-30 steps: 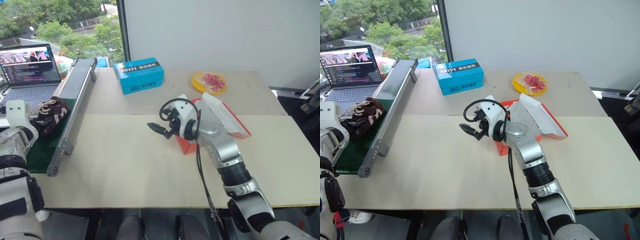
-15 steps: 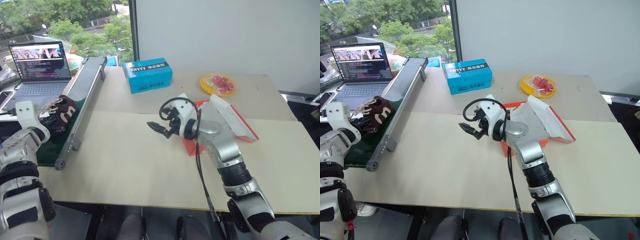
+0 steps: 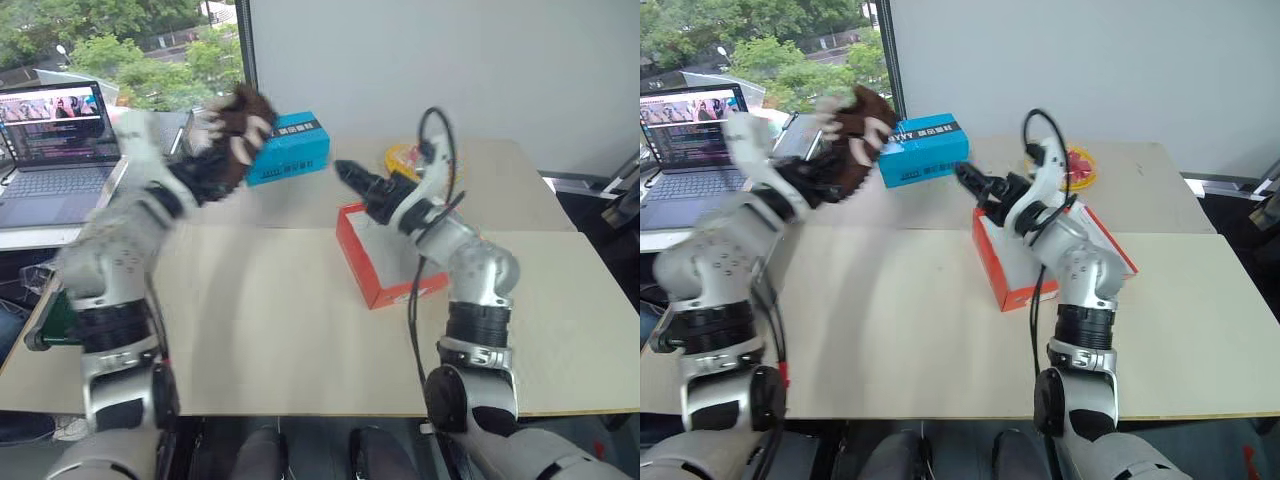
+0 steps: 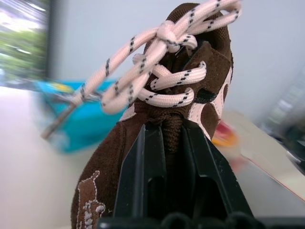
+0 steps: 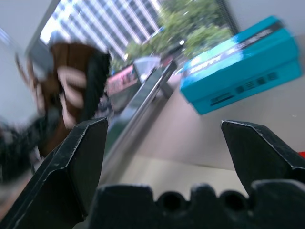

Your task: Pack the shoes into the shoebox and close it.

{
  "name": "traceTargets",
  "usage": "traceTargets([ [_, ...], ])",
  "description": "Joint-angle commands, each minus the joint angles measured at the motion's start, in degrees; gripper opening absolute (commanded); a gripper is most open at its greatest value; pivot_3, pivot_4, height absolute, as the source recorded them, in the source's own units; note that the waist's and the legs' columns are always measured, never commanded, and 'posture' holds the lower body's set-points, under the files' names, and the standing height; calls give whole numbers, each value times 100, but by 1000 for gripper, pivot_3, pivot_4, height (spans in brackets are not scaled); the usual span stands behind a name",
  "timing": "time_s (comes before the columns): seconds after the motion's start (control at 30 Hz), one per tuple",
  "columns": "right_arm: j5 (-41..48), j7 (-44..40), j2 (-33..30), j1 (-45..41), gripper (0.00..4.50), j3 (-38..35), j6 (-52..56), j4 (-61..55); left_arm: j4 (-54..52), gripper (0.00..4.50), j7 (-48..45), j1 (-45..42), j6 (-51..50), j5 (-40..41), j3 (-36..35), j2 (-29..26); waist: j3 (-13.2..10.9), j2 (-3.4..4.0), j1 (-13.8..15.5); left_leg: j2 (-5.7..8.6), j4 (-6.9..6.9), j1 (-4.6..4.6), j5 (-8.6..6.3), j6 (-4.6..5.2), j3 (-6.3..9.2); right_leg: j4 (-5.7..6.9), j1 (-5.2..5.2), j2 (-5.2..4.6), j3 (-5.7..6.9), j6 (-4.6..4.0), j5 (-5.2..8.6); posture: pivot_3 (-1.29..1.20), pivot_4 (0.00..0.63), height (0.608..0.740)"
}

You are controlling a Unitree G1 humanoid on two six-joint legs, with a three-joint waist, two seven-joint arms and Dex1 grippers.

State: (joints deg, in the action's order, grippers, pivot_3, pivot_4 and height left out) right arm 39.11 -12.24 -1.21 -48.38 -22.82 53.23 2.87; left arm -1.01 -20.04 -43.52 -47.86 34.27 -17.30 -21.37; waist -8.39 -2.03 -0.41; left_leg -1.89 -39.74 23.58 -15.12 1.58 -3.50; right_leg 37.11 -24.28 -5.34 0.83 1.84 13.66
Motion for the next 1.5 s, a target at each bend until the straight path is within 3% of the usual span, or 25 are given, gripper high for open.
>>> traceTargets([
  [0.03,524,514,87,-179,4500,-320,289,-102,-279,28,50,-289,35,180,353,468,-1,1,-51,-2,0,2,0,0,-1,0,-3,4,-3,-1,-1,0,150,740],
  [0.17,718,679,33,-90,4500,-202,404,-487,-110,28,-93,-272,229,-87,986,891,-6,11,-85,-3,4,6,1,-1,-5,-1,-11,8,-11,-2,-1,0,150,740],
  [0.47,762,842,32,98,4500,-25,234,-630,-252,28,-25,-204,71,-5,1227,1262,-9,15,-57,-2,0,10,1,2,-6,-3,-11,7,-11,-1,-1,0,150,740],
  [0.6,732,842,-3,124,3462,2,41,-595,-395,28,71,-182,5,21,1312,1440,-10,16,-40,-1,-1,16,1,4,-4,-7,-11,7,-9,-1,-1,0,150,740],
  [0.8,750,877,-28,82,1532,-41,-190,-512,-416,28,96,-139,-163,116,1143,1335,-10,16,-42,-2,-1,15,1,4,-4,-8,-11,8,-10,-1,-1,0,150,740],
  [0.9,765,874,-44,24,970,-60,-290,-478,-488,28,113,-21,-300,100,1048,1135,-10,16,-47,-2,-1,15,1,4,-4,-7,-11,9,-10,-1,-1,0,150,740],
  [0.97,767,862,-73,-21,845,-50,-345,-447,-532,1018,94,77,-400,242,854,1020,-10,17,-62,-3,0,14,1,4,-4,-7,-12,10,-11,-1,-1,0,150,740],
  [1.0,766,859,-88,-36,840,-42,-371,-430,-568,1245,56,106,-447,303,798,957,-11,17,-61,-3,1,14,1,4,-4,-7,-12,9,-11,-1,-1,0,150,740],
  [1.07,762,853,-129,-66,786,-29,-427,-384,-651,2123,-32,138,-499,234,854,687,-13,21,-59,-4,0,14,1,4,-4,-7,-12,9,-10,-1,-1,0,150,740],
  [1.13,701,845,-282,-159,747,-17,-499,-301,-747,2855,-516,282,-556,280,827,76,-14,23,-60,-3,0,15,1,3,-3,-6,-13,9,-9,-1,-1,0,150,740],
  [1.23,619,821,-559,-293,734,11,-528,-171,-647,2861,-814,431,-425,193,736,-477,-24,38,-71,-4,1,14,2,3,-6,-6,-16,10,-11,-1,0,0,150,740],
  [1.33,427,437,-1258,-589,730,298,-267,45,-491,2861,-1068,693,-187,-72,794,-951,-27,43,-42,-3,1,14,2,3,-5,-7,-15,9,-8,-1,0,0,150,740],
  [1.4,-71,-216,-2068,-927,730,1004,-85,327,-641,2861,-1377,902,-229,47,820,-1128,-44,65,-50,-1,1,16,1,4,-10,-11,-15,8,-10,0,0,0,150,740],
  [1.5,-923,-1157,-2993,-1381,730,2209,-180,842,-1178,2861,-1851,1001,-850,1186,541,-966,-71,78,-27,1,-2,19,-4,13,-16,-28,-17,5,-14,1,1,0,150,740],
])
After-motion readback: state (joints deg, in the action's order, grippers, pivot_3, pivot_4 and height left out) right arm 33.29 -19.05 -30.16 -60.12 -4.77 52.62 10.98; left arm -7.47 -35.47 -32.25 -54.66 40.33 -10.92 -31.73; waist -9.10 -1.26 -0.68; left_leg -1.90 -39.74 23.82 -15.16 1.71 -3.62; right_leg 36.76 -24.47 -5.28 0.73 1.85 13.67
